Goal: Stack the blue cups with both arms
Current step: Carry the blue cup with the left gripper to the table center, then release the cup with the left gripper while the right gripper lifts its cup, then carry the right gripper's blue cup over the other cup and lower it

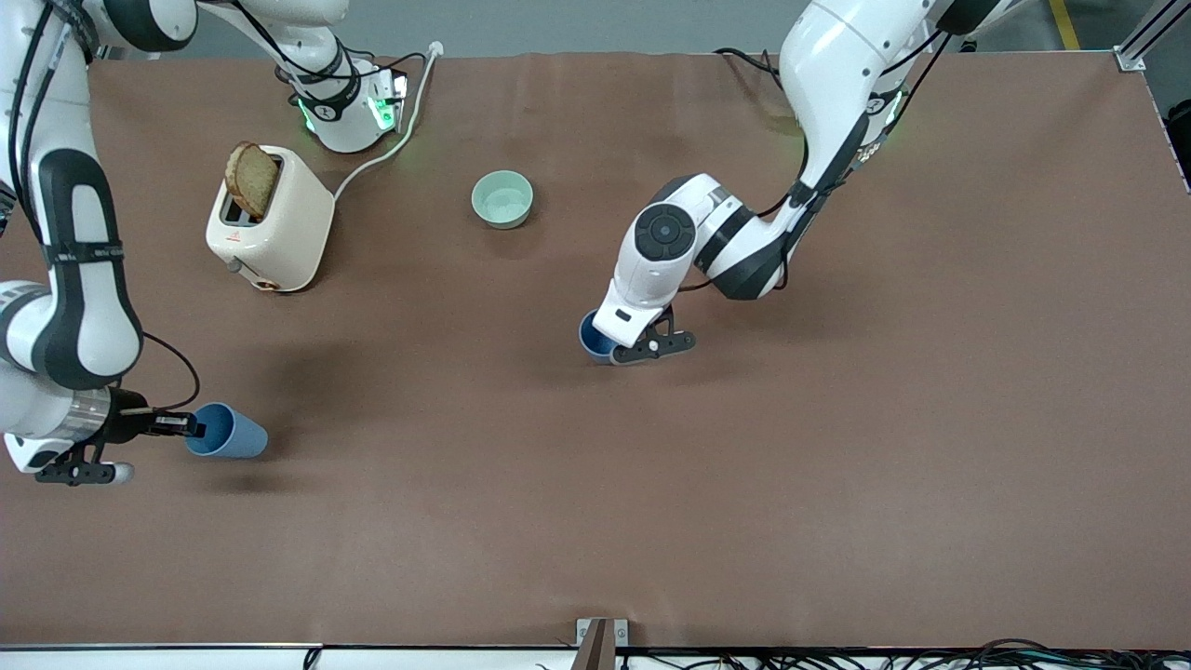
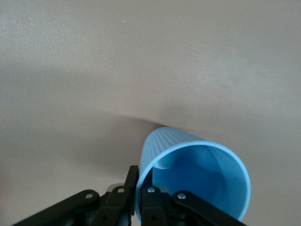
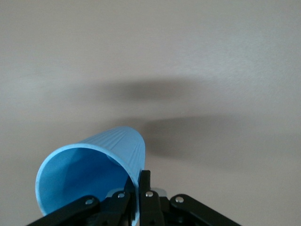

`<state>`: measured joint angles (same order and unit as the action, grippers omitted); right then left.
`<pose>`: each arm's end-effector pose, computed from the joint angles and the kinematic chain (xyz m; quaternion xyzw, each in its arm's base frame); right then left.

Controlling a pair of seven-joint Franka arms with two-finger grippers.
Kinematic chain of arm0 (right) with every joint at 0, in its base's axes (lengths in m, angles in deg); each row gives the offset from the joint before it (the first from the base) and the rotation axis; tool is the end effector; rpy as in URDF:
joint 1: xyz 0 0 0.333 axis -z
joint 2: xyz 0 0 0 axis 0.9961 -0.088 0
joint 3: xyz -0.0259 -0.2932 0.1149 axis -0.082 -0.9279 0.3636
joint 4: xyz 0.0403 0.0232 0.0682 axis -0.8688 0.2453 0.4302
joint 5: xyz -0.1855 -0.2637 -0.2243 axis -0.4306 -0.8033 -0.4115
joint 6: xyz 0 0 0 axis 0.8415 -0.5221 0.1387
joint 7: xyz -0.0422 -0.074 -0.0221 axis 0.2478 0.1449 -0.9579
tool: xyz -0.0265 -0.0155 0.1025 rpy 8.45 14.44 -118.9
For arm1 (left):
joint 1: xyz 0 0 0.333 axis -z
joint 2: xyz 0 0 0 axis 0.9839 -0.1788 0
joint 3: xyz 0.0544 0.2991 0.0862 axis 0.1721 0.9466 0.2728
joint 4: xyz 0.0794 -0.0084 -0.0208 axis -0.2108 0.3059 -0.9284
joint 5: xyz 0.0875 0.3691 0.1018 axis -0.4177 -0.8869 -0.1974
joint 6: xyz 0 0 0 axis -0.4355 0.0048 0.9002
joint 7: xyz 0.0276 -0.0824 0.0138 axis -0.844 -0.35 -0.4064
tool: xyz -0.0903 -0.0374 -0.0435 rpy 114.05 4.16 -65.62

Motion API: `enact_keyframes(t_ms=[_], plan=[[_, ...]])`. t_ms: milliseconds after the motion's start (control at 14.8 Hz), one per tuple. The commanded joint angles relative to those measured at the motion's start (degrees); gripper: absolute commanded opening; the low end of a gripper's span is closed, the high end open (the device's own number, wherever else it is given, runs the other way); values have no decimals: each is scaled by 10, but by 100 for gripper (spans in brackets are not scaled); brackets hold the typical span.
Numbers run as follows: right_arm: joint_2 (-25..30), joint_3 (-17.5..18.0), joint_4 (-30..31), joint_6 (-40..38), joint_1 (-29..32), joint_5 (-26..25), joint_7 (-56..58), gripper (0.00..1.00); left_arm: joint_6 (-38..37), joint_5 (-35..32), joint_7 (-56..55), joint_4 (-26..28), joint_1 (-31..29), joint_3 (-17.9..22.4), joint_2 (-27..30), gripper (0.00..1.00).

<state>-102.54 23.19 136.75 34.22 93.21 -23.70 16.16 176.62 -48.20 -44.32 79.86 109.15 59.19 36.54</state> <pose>0.6852 -0.1301 0.3174 -0.9954 0.0228 0.0243 0.0900 0.5043 -0.4712 0.2431 0.9924 0.1119 -0.0147 0.0501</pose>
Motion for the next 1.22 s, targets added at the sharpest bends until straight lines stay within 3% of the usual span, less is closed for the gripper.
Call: enact_keyframes(t_ms=[0,135,406,541,880,1150], plan=[[81,5,20,-61,-31,1,-84,1,-5,-18,-15,-15,-6,3,9,100],[113,15,20,-98,-55,0,-138,1,-38,-18,-13,-40,-14,6,31,100],[158,94,20,-107,-68,0,-245,0,-255,-30,13,-162,-65,8,94,100],[161,145,20,-107,-68,0,-328,0,-305,-45,40,-170,-107,6,146,100],[151,290,26,-50,-79,-23,-496,0,-386,-41,249,-169,-207,5,258,100],[105,317,29,17,-137,-50,-600,0,-464,-34,379,-166,-264,4,316,100]])
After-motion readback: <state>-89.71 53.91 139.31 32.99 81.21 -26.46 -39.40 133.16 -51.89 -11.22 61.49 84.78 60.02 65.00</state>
